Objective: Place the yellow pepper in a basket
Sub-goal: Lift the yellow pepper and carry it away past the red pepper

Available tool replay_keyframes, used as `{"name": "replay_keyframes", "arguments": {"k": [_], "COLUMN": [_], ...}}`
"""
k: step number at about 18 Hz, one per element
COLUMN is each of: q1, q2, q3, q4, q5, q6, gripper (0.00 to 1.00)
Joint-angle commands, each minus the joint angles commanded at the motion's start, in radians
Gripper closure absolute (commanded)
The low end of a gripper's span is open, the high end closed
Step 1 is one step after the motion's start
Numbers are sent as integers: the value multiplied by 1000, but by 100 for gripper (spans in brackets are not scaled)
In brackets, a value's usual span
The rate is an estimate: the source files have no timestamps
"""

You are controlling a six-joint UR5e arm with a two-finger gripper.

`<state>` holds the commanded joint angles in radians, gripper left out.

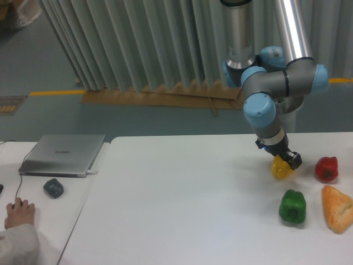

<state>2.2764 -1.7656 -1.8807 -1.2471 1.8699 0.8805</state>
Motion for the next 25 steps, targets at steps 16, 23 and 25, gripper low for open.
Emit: {"name": "replay_keyframes", "arguments": {"k": [16, 23, 25], "q1": [233, 348, 389], "q2": [63, 58, 58], "q3": [238, 282, 282], "q4": [-106, -101, -98], "q5": [-98, -130, -175], "q6": [498, 806, 876], "gripper": [61, 61, 61]}}
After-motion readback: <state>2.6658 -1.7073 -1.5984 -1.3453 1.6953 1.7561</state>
